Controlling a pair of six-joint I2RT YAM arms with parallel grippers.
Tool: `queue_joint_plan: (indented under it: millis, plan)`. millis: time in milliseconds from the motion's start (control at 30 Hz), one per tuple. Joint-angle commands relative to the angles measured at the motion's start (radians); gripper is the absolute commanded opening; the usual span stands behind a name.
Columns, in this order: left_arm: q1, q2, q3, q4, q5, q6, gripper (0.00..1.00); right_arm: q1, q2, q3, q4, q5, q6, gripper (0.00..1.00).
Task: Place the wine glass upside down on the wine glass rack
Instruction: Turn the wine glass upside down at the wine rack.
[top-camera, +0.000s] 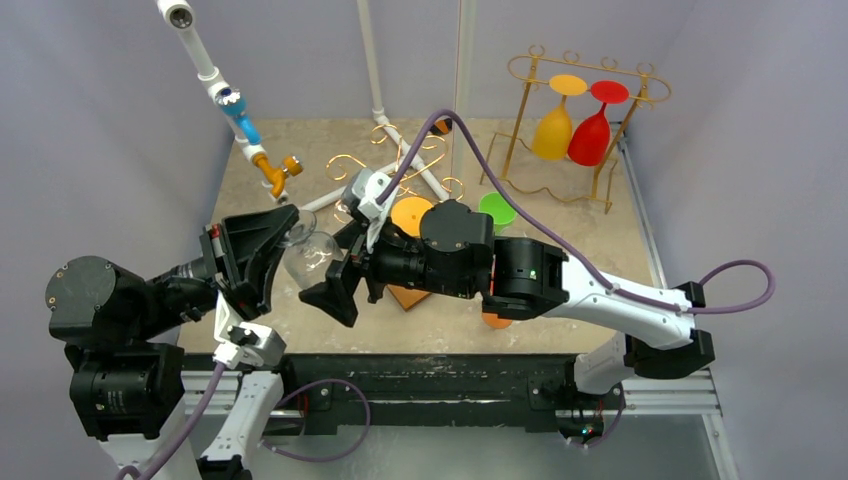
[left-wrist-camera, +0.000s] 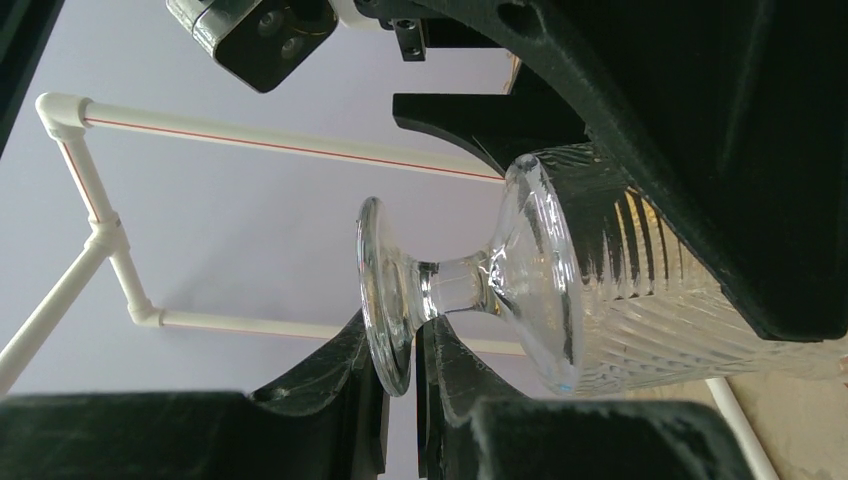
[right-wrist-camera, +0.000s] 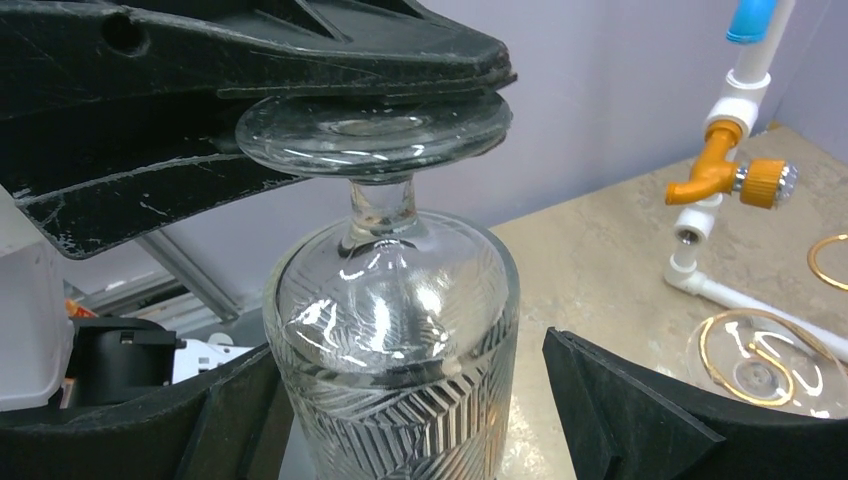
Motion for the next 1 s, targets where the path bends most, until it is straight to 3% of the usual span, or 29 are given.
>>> queue_joint_plan:
  millis: [0, 100, 267, 333, 367, 433, 533, 600, 767, 900, 967]
  plan:
    - [0.006, 0.0, 0.02, 0.104, 0.081, 0.008, 0.0, -0.01, 0.01, -0.008, 0.091, -0.056, -0.055, 0.99]
    - [0.006, 0.0, 0.019, 0.102, 0.078, 0.005, 0.0, -0.01, 0.01, -0.016, 0.096, -0.063, -0.055, 0.89]
    - [0.006, 0.002, 0.015, 0.12, 0.071, -0.028, 0.0, -0.019, -0.056, -0.115, 0.155, -0.058, -0.04, 0.45]
    - [0.006, 0.002, 0.007, 0.153, 0.065, -0.074, 0.0, -0.022, -0.119, -0.191, 0.206, -0.043, -0.034, 0.37]
    - [0.006, 0.002, 0.003, 0.174, 0.06, -0.111, 0.05, -0.025, -0.142, -0.223, 0.228, -0.033, -0.032, 0.36]
    - [0.007, 0.003, -0.009, 0.231, 0.046, -0.2, 0.4, -0.032, -0.177, -0.258, 0.244, -0.007, -0.03, 0.32]
    - [0.008, 0.005, -0.031, 0.259, 0.016, -0.272, 0.72, -0.051, -0.223, -0.278, 0.225, 0.049, -0.043, 0.27]
    - [0.01, 0.016, -0.043, 0.261, -0.024, -0.35, 0.81, -0.064, -0.26, -0.304, 0.207, 0.09, -0.06, 0.27]
    - [0.01, 0.084, -0.035, 0.089, -0.086, -0.399, 0.85, -0.145, -0.403, -0.435, 0.202, 0.185, -0.09, 0.11]
    - [0.01, 0.108, -0.085, 0.061, -0.096, -0.506, 0.84, -0.219, -0.505, -0.541, 0.205, 0.267, -0.136, 0.0]
    - [0.01, 0.116, -0.11, 0.046, -0.115, -0.523, 0.83, -0.269, -0.545, -0.59, 0.212, 0.292, -0.156, 0.0]
